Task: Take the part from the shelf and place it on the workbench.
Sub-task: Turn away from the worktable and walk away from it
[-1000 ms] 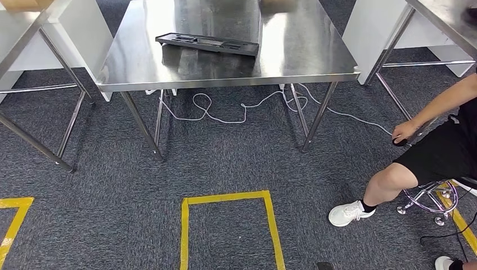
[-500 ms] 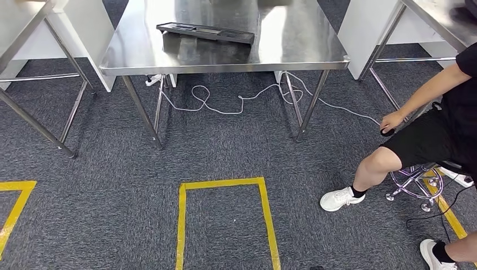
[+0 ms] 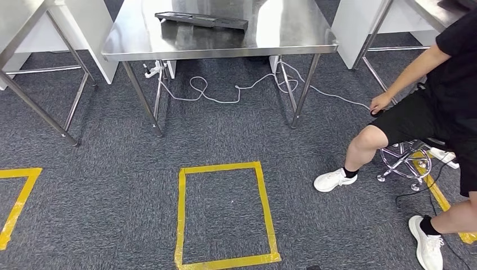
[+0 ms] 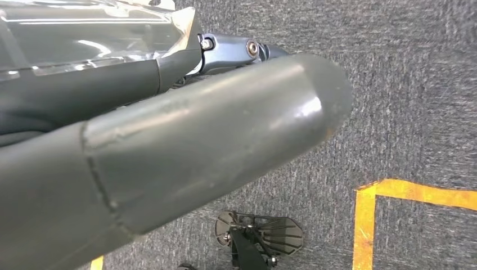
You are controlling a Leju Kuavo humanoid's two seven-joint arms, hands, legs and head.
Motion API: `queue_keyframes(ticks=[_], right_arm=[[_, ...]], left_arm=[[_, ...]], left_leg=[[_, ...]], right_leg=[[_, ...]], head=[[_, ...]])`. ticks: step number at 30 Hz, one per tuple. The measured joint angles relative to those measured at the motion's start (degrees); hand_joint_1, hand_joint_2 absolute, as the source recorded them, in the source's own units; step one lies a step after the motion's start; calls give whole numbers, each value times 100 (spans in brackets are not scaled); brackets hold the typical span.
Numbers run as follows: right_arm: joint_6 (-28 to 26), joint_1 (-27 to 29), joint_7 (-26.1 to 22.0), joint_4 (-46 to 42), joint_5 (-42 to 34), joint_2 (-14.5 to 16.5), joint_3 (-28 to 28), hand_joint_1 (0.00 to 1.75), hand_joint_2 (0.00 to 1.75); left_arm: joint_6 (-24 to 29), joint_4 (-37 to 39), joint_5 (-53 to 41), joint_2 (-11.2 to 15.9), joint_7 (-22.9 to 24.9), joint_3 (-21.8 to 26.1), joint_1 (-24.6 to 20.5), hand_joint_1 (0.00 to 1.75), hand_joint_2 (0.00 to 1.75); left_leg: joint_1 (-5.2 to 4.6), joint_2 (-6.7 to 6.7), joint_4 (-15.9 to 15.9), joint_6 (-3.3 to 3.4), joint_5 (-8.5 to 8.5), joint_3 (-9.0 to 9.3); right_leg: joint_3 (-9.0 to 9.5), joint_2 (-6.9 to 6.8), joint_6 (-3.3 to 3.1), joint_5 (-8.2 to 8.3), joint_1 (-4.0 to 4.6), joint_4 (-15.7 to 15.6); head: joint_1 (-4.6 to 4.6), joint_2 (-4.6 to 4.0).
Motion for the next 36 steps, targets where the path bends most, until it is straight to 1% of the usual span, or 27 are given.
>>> queue_keyframes(ticks=[1,2,3,5,6,7,8,9,11,12,13,16,18,19,21,22,23,24,25,26,27,28,29,31,32,33,36], right_arm=[[3,6,4,3,13,4,13,0,0],[6,14,8,7,22,9,21,0,0],[10,21,12,10,31,10,29,0,0],[22,24,15,13,48,9,43,0,0],[30,25,15,14,56,7,48,0,0],[37,28,15,16,62,5,52,0,0],[43,31,16,19,62,6,54,0,0],[48,35,22,21,62,6,56,0,0],[55,36,35,25,55,16,57,0,0],[57,34,40,26,50,23,57,0,0],[59,28,41,26,46,29,57,0,0],[54,18,41,26,51,34,57,0,0],[40,22,24,26,58,42,59,0,0],[32,24,9,26,57,44,59,0,0],[14,29,-22,27,43,40,60,0,0],[6,38,-30,27,34,37,60,0,0],[-1,49,-37,28,28,34,60,0,0],[-6,59,-45,28,26,33,60,0,0],[-12,63,-57,28,27,30,60,0,0],[-15,61,-70,28,33,27,59,0,0],[-19,55,-82,28,43,27,59,0,0],[-22,49,-93,28,52,29,59,0,0],[-25,48,-99,28,62,36,59,0,0],[-28,57,-102,29,70,47,59,0,0],[-28,61,-101,30,73,49,59,0,0],[-28,62,-101,30,74,48,59,0,0],[-30,59,-101,31,76,43,60,0,0]], left_arm=[[16,0,1,2,2,1,5,0,0],[26,1,1,4,7,2,14,0,0],[30,2,0,4,14,3,26,0,0],[36,4,-1,2,38,5,41,0,0],[41,4,-1,1,54,5,45,0,0],[44,4,-5,1,67,6,47,0,0],[47,4,-10,2,76,6,48,0,0],[49,4,-17,2,81,6,50,0,0],[49,3,-34,10,85,5,44,0,0],[49,3,-45,15,85,3,38,0,0],[49,3,-55,20,86,2,34,0,0],[48,3,-70,22,91,-1,31,0,0],[47,2,-74,19,99,-1,23,0,0],[46,2,-77,17,104,-1,21,0,0],[41,2,-79,19,116,-1,20,0,0],[37,3,-79,18,119,-1,21,0,0],[34,3,-79,16,121,-1,22,0,0],[32,4,-79,13,124,-1,23,0,0],[31,4,-80,9,125,-1,23,0,0],[32,4,-82,7,126,-1,21,0,0],[35,3,-84,8,128,-1,18,0,0],[40,2,-85,13,131,-1,14,0,0],[47,1,-85,22,133,-1,11,0,0],[61,0,-86,36,136,-1,10,0,0],[65,0,-87,39,137,-1,12,0,0],[66,0,-89,38,137,-1,13,0,0],[66,0,-94,38,137,-1,9,0,0]], left_leg=[[13,-8,11,-34,15,-25],[30,-21,75,-63,-73,-60],[44,-37,249,-91,-271,-122],[58,-63,923,-137,-842,-319],[59,-68,1313,-153,-1043,-412],[59,-70,1586,-159,-1115,-449],[59,-70,1653,-151,-1071,-385],[57,-70,1483,-130,-952,-205],[43,-91,648,-37,-728,397],[30,-100,287,9,-677,630],[12,-111,53,50,-663,770],[-1,-102,-93,126,-615,773],[32,-82,-189,190,-533,753],[44,-71,-216,206,-498,733],[35,-58,-219,213,-452,663],[34,-55,-217,203,-431,633],[35,-53,-215,192,-412,610],[40,-54,-211,178,-397,596],[46,-55,-201,161,-387,588],[49,-55,-180,137,-384,579],[42,-56,-145,105,-390,563],[31,-56,-109,72,-400,541],[22,-59,-80,69,-421,517],[23,-65,-60,147,-424,486],[33,-68,-63,195,-414,480],[41,-68,-69,211,-386,477],[66,-68,-94,158,-338,475]], right_leg=[[-42,-9,-61,21,-22,9],[-79,-18,-130,65,-39,19],[-121,-30,-197,119,-58,19],[-221,-47,-288,221,-42,24],[-275,-52,-300,264,-23,30],[-328,-53,-300,300,-6,42],[-377,-53,-293,325,9,59],[-412,-51,-284,343,20,81],[-457,-48,-258,364,47,127],[-470,-50,-236,377,57,140],[-476,-53,-209,393,63,150],[-513,-58,-116,433,76,162],[-639,-45,-96,313,86,347],[-772,-36,-106,171,76,601],[-1152,-23,-110,-173,40,1395],[-1307,-22,-84,-286,18,1738],[-1369,-22,-36,-312,-4,1898],[-1296,-23,32,-231,-31,1788],[-1102,-24,109,-69,-63,1431],[-855,-25,175,104,-101,957],[-659,-19,199,245,-113,546],[-538,-13,184,333,-127,267],[-502,-6,149,363,-131,149],[-527,0,72,388,-120,142],[-531,-1,54,399,-105,143],[-537,-1,33,411,-87,144],[-552,-1,3,427,-52,150]], head=[[-4,0],[-7,0],[-12,0],[-18,0],[-21,0],[-20,0],[-21,0],[-22,0],[-21,0],[-18,0],[-16,0],[-19,0],[-15,0],[-11,0],[-9,0],[-9,0],[-9,0],[-8,-1],[-9,-1],[-8,-1],[-10,-2],[-14,-1],[-16,-1],[-23,0],[-23,0],[-23,0],[-23,-1]])
